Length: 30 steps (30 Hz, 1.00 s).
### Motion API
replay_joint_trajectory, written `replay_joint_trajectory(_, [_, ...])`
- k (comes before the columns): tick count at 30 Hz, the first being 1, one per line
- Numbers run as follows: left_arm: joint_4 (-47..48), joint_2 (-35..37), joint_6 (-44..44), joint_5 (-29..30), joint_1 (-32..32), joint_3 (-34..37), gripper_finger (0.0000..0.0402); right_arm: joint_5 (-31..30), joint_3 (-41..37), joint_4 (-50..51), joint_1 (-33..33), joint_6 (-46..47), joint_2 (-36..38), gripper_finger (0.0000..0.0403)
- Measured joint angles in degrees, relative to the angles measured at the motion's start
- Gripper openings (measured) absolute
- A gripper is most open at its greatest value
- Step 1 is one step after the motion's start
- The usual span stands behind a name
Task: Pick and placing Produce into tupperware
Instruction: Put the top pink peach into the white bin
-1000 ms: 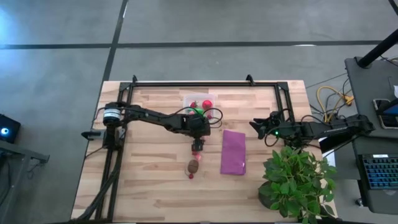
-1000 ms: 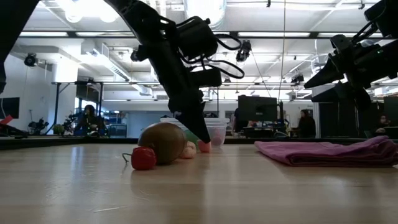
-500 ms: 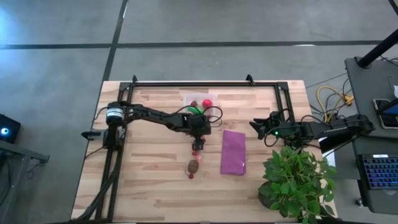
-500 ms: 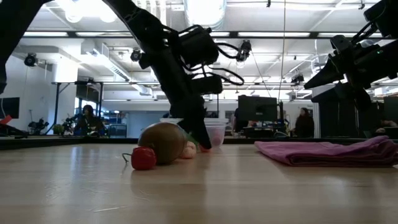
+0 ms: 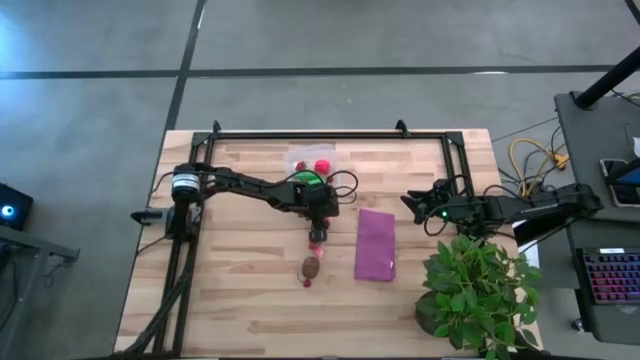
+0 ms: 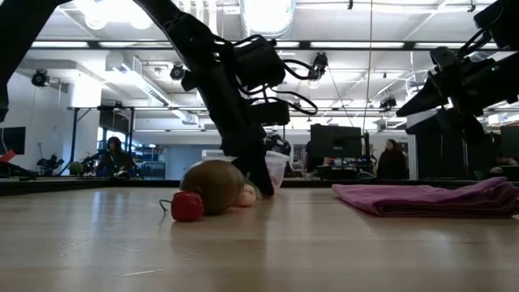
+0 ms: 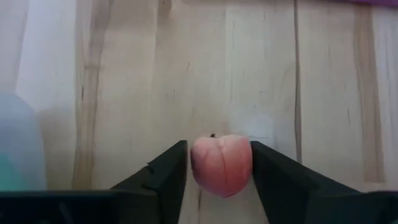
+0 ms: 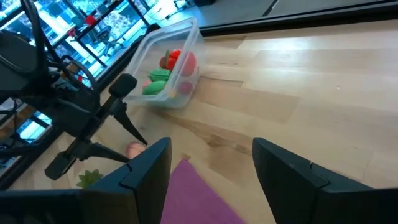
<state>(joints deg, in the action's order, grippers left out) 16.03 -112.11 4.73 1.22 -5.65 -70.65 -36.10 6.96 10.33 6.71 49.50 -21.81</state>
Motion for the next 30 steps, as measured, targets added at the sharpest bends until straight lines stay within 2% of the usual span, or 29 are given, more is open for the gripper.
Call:
replay_joint_trajectory(5, [-0.1, 0.4, 0.1, 0.1, 0.0, 0.0, 0.0125, 0.0, 0.0, 0.1, 0.0, 0.0, -0.1, 0.0216])
replay_joint_trajectory(15, [0.4, 0.5, 0.1, 0.2, 0.0, -0.3, 0.0122, 0.0, 0.0, 0.1, 0.0, 0.0, -0.1, 0.0216])
replay_joint_trajectory(25, [4.8, 0.5, 0.0, 0.7, 0.7, -6.9, 0.0121, 0.0, 0.0, 0.1, 0.0, 0.0, -0.1, 0.0216])
replay_joint_trajectory(30, [13.3, 1.4, 0.0, 2.2, 0.9, -11.3, 0.0121, 0.0, 0.0, 0.1, 0.0, 0.0, -0.1, 0.0216])
